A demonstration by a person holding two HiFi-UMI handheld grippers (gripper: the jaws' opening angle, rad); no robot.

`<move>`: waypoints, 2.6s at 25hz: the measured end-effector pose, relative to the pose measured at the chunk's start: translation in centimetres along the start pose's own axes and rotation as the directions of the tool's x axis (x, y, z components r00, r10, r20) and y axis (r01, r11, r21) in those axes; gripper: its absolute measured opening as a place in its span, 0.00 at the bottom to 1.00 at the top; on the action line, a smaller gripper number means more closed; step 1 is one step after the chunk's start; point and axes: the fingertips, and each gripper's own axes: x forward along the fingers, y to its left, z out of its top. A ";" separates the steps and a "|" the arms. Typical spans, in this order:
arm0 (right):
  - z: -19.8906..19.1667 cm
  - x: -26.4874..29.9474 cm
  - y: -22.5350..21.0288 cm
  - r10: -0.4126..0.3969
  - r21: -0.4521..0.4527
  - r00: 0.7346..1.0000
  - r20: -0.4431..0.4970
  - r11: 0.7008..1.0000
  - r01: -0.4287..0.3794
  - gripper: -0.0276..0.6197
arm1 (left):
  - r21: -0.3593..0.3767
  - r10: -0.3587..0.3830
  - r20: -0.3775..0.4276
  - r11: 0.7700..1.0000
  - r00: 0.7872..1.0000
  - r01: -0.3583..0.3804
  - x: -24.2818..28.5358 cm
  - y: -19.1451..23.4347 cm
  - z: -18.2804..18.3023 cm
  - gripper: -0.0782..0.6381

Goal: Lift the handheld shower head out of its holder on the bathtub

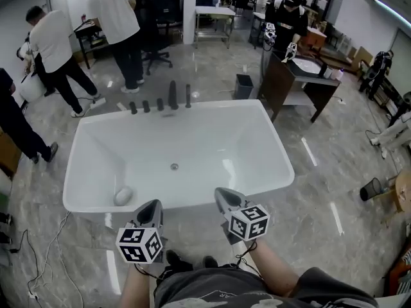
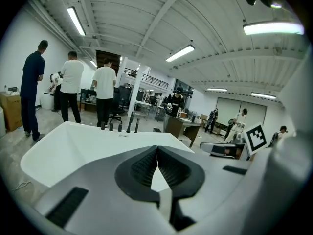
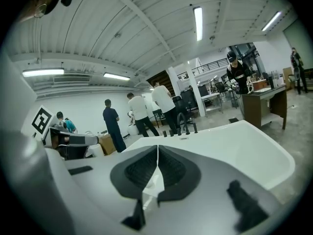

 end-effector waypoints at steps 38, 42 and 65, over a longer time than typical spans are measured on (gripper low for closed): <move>4.7 16.9 -6.0 -0.250 0.071 0.968 0.023 0.966 0.248 0.08 | -0.023 -0.087 -0.007 0.996 0.996 0.087 11.0 16.0 6.7 0.13; 6.8 19.6 -9.6 -0.227 0.055 0.974 0.004 0.973 0.226 0.08 | -0.043 -0.057 -0.017 0.997 0.998 0.056 15.0 16.1 8.5 0.13; 14.6 35.9 -30.0 -0.178 -0.068 0.982 -0.066 0.982 0.174 0.09 | -0.033 0.002 -0.012 0.999 1.000 -0.002 37.6 15.6 17.1 0.13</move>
